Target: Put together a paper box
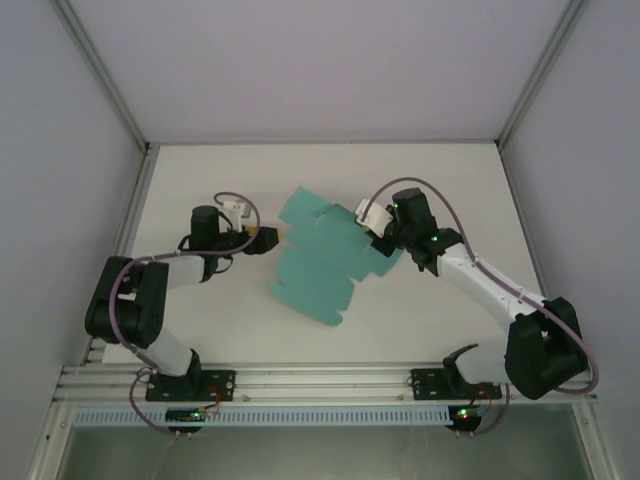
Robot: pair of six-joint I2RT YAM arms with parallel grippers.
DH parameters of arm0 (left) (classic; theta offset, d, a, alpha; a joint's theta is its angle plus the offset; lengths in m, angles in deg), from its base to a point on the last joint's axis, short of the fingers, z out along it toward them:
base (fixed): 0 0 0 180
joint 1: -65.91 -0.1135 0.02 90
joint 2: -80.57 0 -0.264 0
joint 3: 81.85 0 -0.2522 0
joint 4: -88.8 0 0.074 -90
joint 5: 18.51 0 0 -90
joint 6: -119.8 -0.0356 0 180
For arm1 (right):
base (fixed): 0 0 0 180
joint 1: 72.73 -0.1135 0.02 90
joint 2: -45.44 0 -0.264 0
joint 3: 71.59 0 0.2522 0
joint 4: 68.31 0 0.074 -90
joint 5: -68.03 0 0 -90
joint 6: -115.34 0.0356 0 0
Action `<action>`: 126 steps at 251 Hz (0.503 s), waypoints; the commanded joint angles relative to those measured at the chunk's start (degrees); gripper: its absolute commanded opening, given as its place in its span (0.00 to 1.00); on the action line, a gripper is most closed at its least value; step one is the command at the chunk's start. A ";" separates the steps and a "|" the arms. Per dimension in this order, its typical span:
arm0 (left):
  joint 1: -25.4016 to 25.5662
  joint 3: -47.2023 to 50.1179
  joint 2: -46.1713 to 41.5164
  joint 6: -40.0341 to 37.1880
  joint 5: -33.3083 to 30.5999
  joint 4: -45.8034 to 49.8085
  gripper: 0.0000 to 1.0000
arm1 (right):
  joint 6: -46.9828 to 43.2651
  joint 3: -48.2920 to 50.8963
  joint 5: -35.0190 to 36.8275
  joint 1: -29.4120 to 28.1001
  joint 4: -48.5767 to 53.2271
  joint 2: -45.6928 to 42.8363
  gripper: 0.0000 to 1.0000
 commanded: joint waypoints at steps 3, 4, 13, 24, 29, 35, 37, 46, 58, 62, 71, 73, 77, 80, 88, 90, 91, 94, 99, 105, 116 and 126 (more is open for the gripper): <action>1.08 -1.11 1.89 0.24 8.44 -6.24 0.87 | 2.37 0.46 2.33 -0.19 -3.40 -0.63 0.00; 1.11 -1.01 1.94 0.25 8.61 -6.45 0.87 | 2.44 0.45 2.36 -0.19 -3.45 -0.63 0.00; 1.30 -0.35 2.02 0.42 10.43 -8.37 0.87 | 3.13 0.53 2.94 -0.25 -4.03 -0.61 0.00; 1.45 0.36 2.02 0.76 12.33 -10.33 0.87 | 4.38 0.66 3.98 -0.37 -5.13 -0.54 0.00; 1.38 0.62 1.97 1.06 12.90 -10.91 0.86 | 4.81 0.64 4.28 -0.34 -5.40 -0.54 0.00; 1.47 0.91 1.90 1.36 13.29 -11.57 0.85 | 5.33 0.77 4.58 -0.34 -5.62 -0.45 0.00; 1.49 0.98 1.90 1.45 13.44 -11.76 0.85 | 5.57 0.74 4.76 -0.32 -5.78 -0.41 0.00; 1.73 1.03 1.81 1.81 13.66 -12.18 0.85 | 6.41 0.85 5.34 -0.55 -6.29 -0.36 0.00; 2.14 0.82 1.90 1.92 13.65 -12.45 0.85 | 6.86 1.05 5.32 -1.12 -6.30 -0.18 0.00; 2.32 0.69 1.94 2.01 13.68 -12.48 0.85 | 7.05 1.18 5.53 -1.41 -6.48 -0.14 0.00; 2.70 0.29 2.22 2.03 13.80 -12.62 0.84 | 7.73 1.45 6.19 -2.00 -7.06 0.05 0.00; 2.83 0.21 2.27 2.02 13.81 -12.63 0.84 | 7.84 1.51 6.37 -2.21 -7.20 0.11 0.00; 3.02 0.01 2.47 2.08 13.88 -12.72 0.83 | 8.06 1.65 6.69 -2.48 -7.36 0.27 0.00; 3.14 -0.21 2.60 2.12 13.95 -12.69 0.83 | 8.18 1.67 6.96 -2.74 -7.41 0.28 0.00; 3.49 -0.76 2.99 2.19 14.20 -12.64 0.82 | 8.43 1.89 7.41 -3.36 -7.74 0.58 0.00; 3.58 -0.85 3.14 2.14 14.29 -12.64 0.82 | 8.48 1.99 7.53 -3.53 -7.89 0.64 0.00; 3.59 -0.96 3.18 2.25 14.26 -12.64 0.82 | 8.53 2.05 7.60 -3.58 -7.93 0.67 0.00; 3.73 -1.11 3.37 2.27 14.35 -12.64 0.81 | 8.58 2.14 7.71 -3.76 -8.22 0.72 0.00; 3.86 -1.44 3.75 2.43 14.46 -12.59 0.81 | 8.66 2.36 7.83 -4.15 -8.74 0.78 0.00; 4.02 -1.85 4.19 2.65 14.77 -12.78 0.81 | 8.87 2.79 8.08 -4.53 -9.44 0.87 0.00; 4.34 -2.57 4.98 3.13 15.88 -13.30 0.80 | 9.49 3.21 8.11 -4.88 -10.34 1.02 0.00; 4.56 -3.13 5.82 3.62 16.78 -14.04 0.77 | 9.98 3.21 7.77 -5.11 -10.60 1.26 0.00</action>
